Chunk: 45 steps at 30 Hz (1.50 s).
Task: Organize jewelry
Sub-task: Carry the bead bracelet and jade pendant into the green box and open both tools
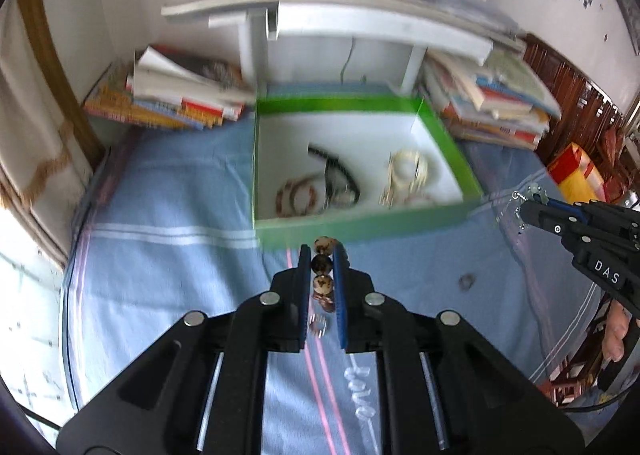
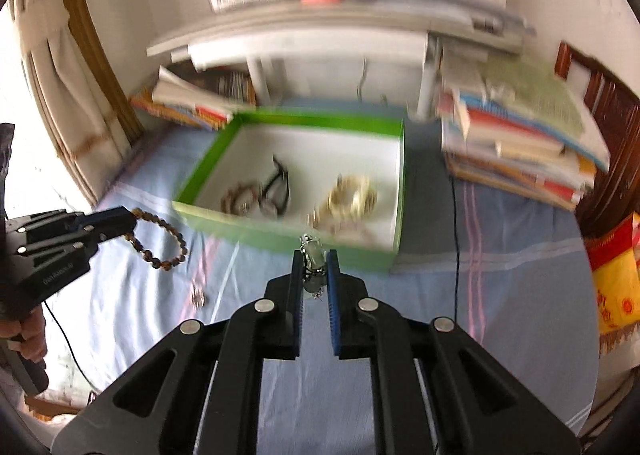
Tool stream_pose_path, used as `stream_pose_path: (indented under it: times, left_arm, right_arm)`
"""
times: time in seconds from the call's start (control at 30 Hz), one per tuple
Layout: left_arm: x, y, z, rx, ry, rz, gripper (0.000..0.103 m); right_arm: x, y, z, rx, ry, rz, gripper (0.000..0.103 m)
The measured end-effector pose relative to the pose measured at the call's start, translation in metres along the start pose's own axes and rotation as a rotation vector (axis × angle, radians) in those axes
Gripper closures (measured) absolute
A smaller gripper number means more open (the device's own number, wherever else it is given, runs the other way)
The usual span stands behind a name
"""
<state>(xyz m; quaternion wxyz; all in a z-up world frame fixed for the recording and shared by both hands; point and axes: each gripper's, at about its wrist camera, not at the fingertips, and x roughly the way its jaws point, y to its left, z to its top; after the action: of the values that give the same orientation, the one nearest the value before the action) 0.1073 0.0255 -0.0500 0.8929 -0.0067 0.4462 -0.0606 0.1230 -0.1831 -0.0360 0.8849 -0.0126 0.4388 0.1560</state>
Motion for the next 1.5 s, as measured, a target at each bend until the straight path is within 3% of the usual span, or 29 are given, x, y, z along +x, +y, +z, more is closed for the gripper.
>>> stream_pose_path:
  times: [0.17, 0.33, 0.63, 1.0, 1.03, 1.1, 1.13, 1.37, 1.5]
  left_arm:
    - [-0.001, -0.005, 0.036, 0.005, -0.051, 0.000, 0.092]
    - [0.023, -0.004, 0.069, 0.003, -0.066, 0.010, 0.092]
    - [0.101, 0.006, 0.075, -0.027, 0.050, 0.051, 0.092]
    - [0.145, 0.011, 0.074, -0.032, 0.122, 0.051, 0.091]
    - [0.147, 0.011, 0.073, -0.034, 0.124, 0.055, 0.087]
    - [0.148, 0.012, 0.073, -0.038, 0.128, 0.056, 0.070]
    - [0.147, 0.012, 0.073, -0.036, 0.123, 0.058, 0.066]
    - [0.124, 0.012, 0.066, -0.020, 0.097, 0.069, 0.058]
    - [0.095, 0.010, 0.053, -0.015, 0.065, 0.080, 0.043]
  right_arm:
    - [-0.003, -0.007, 0.042, 0.001, -0.075, 0.002, 0.092]
    - [0.017, -0.013, 0.068, -0.003, -0.104, 0.012, 0.092]
    - [0.112, -0.011, 0.061, 0.001, 0.060, 0.013, 0.092]
    - [0.160, -0.009, 0.055, 0.008, 0.150, 0.009, 0.091]
    - [0.161, -0.010, 0.054, 0.007, 0.156, 0.005, 0.089]
    - [0.161, -0.011, 0.052, 0.012, 0.155, 0.000, 0.063]
    - [0.157, -0.012, 0.051, 0.020, 0.145, -0.008, 0.059]
    - [0.121, -0.023, 0.041, 0.070, 0.103, -0.021, 0.051]
    - [0.093, -0.036, 0.024, 0.108, 0.092, -0.046, 0.045]
